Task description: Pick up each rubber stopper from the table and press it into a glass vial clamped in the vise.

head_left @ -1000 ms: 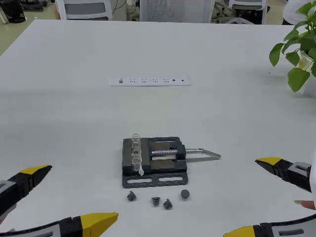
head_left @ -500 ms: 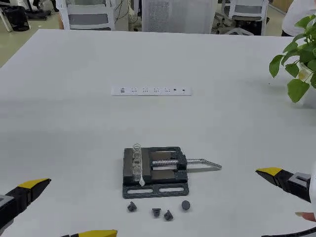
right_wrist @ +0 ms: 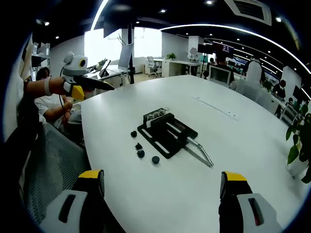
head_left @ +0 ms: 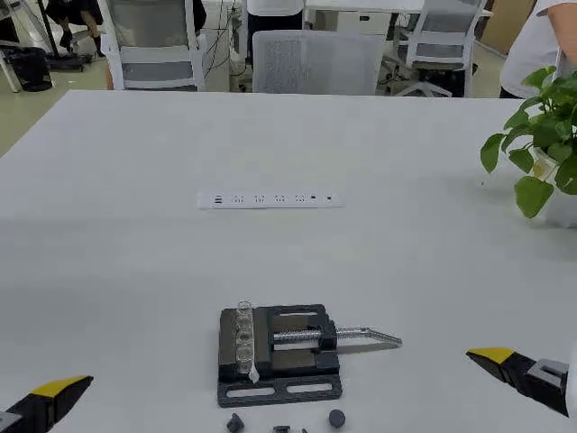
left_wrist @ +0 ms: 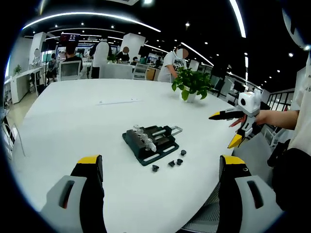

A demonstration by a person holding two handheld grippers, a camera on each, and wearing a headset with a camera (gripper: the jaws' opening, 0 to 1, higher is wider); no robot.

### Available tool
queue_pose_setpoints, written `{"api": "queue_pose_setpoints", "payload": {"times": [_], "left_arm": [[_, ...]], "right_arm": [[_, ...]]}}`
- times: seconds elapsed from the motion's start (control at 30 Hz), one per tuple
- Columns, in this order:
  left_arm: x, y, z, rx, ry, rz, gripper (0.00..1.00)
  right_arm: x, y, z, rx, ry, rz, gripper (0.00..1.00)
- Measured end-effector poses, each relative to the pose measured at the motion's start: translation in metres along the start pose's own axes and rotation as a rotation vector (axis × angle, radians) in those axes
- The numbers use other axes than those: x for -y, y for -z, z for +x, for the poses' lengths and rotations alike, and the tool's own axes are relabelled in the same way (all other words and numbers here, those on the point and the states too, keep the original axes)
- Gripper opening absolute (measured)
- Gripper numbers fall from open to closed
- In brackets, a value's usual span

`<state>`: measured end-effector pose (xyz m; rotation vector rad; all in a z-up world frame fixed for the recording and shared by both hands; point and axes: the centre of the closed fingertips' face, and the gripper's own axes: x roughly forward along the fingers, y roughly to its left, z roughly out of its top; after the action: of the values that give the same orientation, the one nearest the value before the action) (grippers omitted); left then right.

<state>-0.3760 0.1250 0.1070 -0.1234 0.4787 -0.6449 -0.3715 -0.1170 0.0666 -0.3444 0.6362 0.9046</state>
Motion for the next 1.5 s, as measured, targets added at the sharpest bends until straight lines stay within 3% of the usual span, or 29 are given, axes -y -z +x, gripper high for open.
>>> {"api": "queue_pose_setpoints", "payload": {"times": [0.3,0.8,1.07,1.33,1.5], "left_arm": [[0.005,-0.005,0.000,0.012,0.005,0.019,0.99],[0.015,0.003,0.000,-0.005,0.011,0.035,0.99],[0.012,0.007,0.001,-0.019,0.014,0.051,0.99],[0.008,0.010,0.003,-0.047,0.014,0.100,0.99],[0.008,0.011,0.003,-0.059,0.018,0.132,0.99]], "right_arm": [[0.003,0.001,-0.007,-0.004,0.010,-0.020,0.99],[0.004,0.004,-0.008,-0.021,0.008,-0.041,0.98],[0.005,0.003,0.000,-0.047,-0.028,-0.084,0.96],[0.012,-0.011,0.015,-0.114,-0.103,-0.240,0.95],[0.013,-0.017,0.027,-0.144,-0.149,-0.281,0.93]]}}
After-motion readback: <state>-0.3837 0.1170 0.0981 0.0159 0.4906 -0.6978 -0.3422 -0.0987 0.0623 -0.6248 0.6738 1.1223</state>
